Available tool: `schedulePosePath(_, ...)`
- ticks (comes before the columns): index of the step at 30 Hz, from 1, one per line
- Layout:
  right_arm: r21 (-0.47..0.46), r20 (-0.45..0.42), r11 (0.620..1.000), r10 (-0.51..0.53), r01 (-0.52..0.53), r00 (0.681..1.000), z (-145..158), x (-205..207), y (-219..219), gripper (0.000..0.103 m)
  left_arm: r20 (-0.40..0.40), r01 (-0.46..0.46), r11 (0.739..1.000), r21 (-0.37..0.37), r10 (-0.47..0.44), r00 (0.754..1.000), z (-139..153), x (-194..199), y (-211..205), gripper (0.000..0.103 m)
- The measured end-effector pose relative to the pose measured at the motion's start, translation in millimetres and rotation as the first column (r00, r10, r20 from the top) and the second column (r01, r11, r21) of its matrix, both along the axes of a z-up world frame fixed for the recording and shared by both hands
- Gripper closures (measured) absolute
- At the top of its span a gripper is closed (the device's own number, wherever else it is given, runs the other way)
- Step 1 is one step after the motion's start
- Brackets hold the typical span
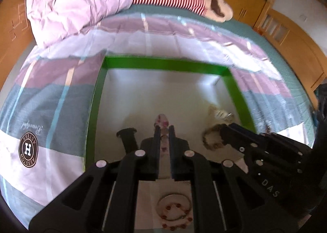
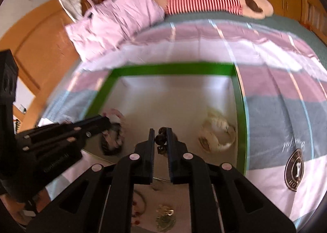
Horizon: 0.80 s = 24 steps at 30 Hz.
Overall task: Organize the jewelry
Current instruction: 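Carry both bracelets into the green box and open both tools, then move the left tool to the red-bead bracelet while the right tool moves to the gold brooch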
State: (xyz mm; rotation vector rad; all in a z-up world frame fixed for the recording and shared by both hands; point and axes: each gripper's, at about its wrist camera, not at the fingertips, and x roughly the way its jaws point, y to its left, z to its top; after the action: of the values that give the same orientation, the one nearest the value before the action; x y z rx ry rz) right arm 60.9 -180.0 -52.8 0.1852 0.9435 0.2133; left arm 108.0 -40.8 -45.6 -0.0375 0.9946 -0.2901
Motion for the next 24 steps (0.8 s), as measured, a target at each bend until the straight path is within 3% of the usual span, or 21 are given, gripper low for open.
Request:
schedulePosePath(4, 0.005, 0.007, 1.000, -0.026, 0.026, 1.000, 9, -6, -6, 0.057, -0.040, -0.021, 1.000, 0.023, 0.022, 0.999, -8, 0, 6, 0.083)
schedulePosePath(9, 0.011, -0.067, 0.999, 0.037, -0.037, 0.997, 25, -41, -12, 0.057, -0.069, -0.010, 0.999, 0.035, 0.012, 0.998, 11, -45, 22, 0.072)
schedulePosePath(12, 0.012, -0.186, 0.996, 0.089, -0.088, 0.978, 5, -59, -4, 0.057, -0.135, 0.010, 1.000, 0.028, -0.007, 0.991, -1, -74, 29, 0.062)
schedulePosePath(14, -0.015, -0.278, 0.991, 0.125, -0.134, 0.953, -20, -64, 6, 0.064, -0.274, 0.008, 1.000, 0.017, -0.003, 0.962, -33, -82, 34, 0.065)
schedulePosePath(16, -0.029, -0.319, 0.989, 0.128, -0.145, 0.939, -35, -64, 10, 0.065, -0.400, -0.005, 1.000, -0.026, -0.006, 0.917, -58, -81, 36, 0.070)
schedulePosePath(21, -0.061, -0.328, 0.984, 0.136, -0.165, 0.935, -41, -65, 19, 0.065, -0.400, 0.051, 0.998, -0.023, -0.056, 0.915, -60, -85, 23, 0.069)
schedulePosePath(24, -0.073, -0.336, 0.982, 0.138, -0.172, 0.932, -42, -65, 23, 0.065, -0.426, 0.057, 0.998, 0.020, -0.043, 0.904, -72, -86, 19, 0.069)
